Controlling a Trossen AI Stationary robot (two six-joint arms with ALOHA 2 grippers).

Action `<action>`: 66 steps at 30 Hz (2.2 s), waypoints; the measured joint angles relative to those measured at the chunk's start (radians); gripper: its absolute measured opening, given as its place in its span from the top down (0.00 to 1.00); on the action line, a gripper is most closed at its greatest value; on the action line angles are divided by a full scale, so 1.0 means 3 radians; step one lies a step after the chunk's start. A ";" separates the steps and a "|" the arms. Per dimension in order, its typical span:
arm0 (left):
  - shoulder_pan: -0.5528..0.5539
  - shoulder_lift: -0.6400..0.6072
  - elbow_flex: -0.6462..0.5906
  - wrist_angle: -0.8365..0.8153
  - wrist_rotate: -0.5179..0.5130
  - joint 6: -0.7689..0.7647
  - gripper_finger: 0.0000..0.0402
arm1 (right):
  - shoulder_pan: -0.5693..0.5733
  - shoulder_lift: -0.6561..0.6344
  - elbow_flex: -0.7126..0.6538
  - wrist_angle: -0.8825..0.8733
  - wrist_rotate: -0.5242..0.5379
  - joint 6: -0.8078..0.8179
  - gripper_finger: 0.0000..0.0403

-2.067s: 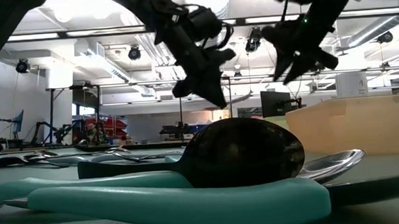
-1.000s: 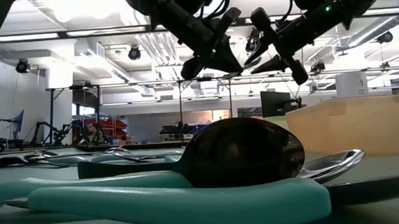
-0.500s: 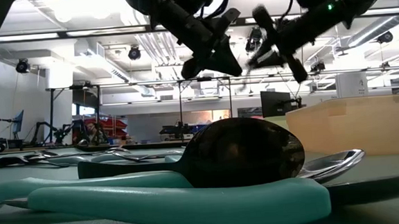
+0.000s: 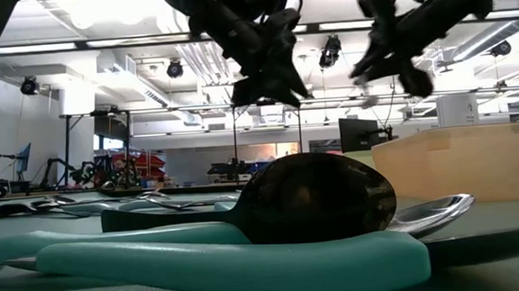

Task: Sort silverware by color (type)
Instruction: Put the blue spoon into the orange bin, then put the black spoon into the yellow bin

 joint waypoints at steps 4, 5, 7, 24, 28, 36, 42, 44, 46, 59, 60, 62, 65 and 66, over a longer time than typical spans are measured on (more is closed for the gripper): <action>0.0000 0.0000 0.0000 -0.0246 -0.0003 0.0050 0.77 | 0.0001 -0.0234 0.0292 -0.1068 -0.0044 -0.0295 0.93; -0.0001 0.0000 0.0000 -0.0326 -0.0004 0.0089 0.77 | 0.0001 -0.0256 0.0373 -0.1384 -0.0026 -0.0376 0.93; -0.0001 0.0000 -0.0001 -0.0512 -0.0004 0.0152 0.77 | 0.0002 -0.0265 0.0491 -0.1885 -0.0014 -0.0496 0.93; -0.0206 -0.0031 -0.0041 -0.2998 -0.0197 0.0713 0.77 | 0.0430 0.0495 0.0534 -0.2698 -0.0020 -0.1215 0.80; -0.0289 -0.0132 -0.0165 -0.3335 -0.0414 0.0717 0.77 | 0.0431 0.0618 0.0534 -0.2684 -0.0015 -0.1346 0.74; -0.0368 -0.0901 -0.1204 -0.2864 -0.0222 0.0326 0.77 | 0.0431 0.0651 0.0582 -0.2647 0.0227 -0.1355 0.69; -0.0419 -0.1504 -0.2082 -0.2067 -0.0205 -0.0031 0.77 | 0.0431 0.0650 0.0749 -0.2649 0.0319 -0.1354 0.71; -0.0418 -0.1620 -0.2308 -0.1871 -0.0319 -0.0184 0.77 | 0.0431 0.0650 0.0844 -0.2647 0.0335 -0.1340 0.71; -0.0416 -0.1686 -0.2510 -0.1704 -0.0425 -0.0310 0.77 | 0.0431 0.0650 0.0957 -0.2647 0.0340 -0.1339 0.72; -0.0422 -0.1699 -0.3020 -0.1080 -0.0492 -0.0480 0.77 | 0.0430 0.0700 0.1793 -0.2647 0.0695 -0.1303 0.74; -0.0420 -0.1699 -0.3023 -0.1053 -0.0548 -0.0453 0.78 | 0.0430 0.0707 0.1843 -0.2640 0.0696 -0.1303 0.74; -0.0416 -0.1693 -0.3041 -0.1008 -0.0614 -0.0434 0.79 | 0.0431 0.0722 0.1920 -0.2644 0.0737 -0.1303 0.75; -0.0415 -0.1687 -0.3061 -0.0937 -0.0631 -0.0426 0.84 | 0.0430 0.0738 0.1990 -0.2649 0.0854 -0.1303 0.76; -0.0416 -0.1688 -0.3065 -0.0917 -0.0631 -0.0426 0.87 | 0.0430 0.0742 0.2004 -0.2646 0.0888 -0.1303 0.76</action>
